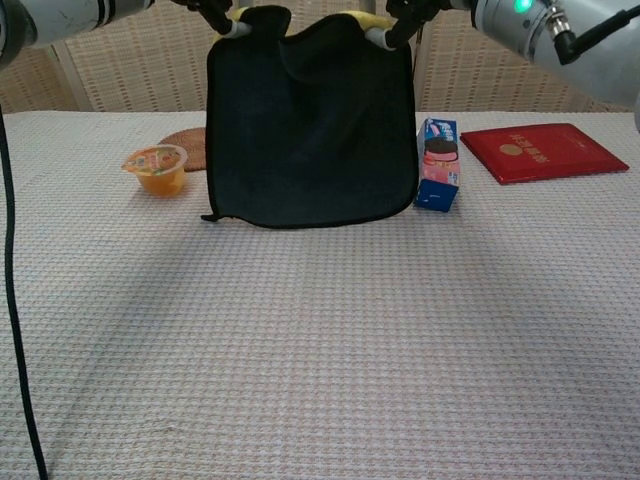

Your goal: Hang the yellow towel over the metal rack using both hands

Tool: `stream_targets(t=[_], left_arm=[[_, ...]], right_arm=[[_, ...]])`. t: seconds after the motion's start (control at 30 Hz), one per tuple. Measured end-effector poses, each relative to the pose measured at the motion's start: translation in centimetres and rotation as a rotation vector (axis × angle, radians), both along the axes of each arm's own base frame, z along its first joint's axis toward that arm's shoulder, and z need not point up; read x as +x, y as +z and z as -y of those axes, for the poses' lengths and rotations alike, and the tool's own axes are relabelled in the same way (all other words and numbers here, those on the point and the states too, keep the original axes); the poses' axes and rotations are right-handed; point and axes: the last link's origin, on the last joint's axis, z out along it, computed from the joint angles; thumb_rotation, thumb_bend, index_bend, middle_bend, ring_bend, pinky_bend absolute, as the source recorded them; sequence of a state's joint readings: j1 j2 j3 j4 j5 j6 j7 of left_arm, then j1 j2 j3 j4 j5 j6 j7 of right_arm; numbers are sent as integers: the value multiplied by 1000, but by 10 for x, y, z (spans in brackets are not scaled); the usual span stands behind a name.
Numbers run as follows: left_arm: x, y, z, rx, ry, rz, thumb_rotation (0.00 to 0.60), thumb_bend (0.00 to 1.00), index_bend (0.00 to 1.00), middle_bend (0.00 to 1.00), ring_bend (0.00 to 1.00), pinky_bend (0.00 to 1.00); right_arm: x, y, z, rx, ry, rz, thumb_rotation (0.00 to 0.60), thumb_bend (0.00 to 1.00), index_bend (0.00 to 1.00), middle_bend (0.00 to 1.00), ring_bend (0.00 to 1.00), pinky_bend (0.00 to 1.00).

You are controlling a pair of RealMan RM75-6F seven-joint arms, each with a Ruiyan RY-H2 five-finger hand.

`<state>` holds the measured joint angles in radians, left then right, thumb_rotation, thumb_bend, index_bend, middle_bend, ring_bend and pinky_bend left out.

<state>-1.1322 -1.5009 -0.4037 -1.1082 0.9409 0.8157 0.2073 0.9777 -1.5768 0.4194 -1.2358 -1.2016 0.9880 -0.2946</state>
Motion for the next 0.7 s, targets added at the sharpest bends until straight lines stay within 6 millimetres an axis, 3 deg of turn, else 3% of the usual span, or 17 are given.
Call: stream_targets(t=[0.33, 0.7], left_arm=[[-16, 6, -18, 60, 66, -35, 600, 410, 717, 986, 871, 1000], [-28, 11, -24, 53, 118, -8, 600, 410, 717, 986, 871, 1000]], right_arm=[[15, -12, 11, 12, 2, 42, 600, 484, 710, 1000, 1000, 1000], [25, -19, 21, -10, 7, 7, 600, 485, 710, 1000, 1000, 1000]])
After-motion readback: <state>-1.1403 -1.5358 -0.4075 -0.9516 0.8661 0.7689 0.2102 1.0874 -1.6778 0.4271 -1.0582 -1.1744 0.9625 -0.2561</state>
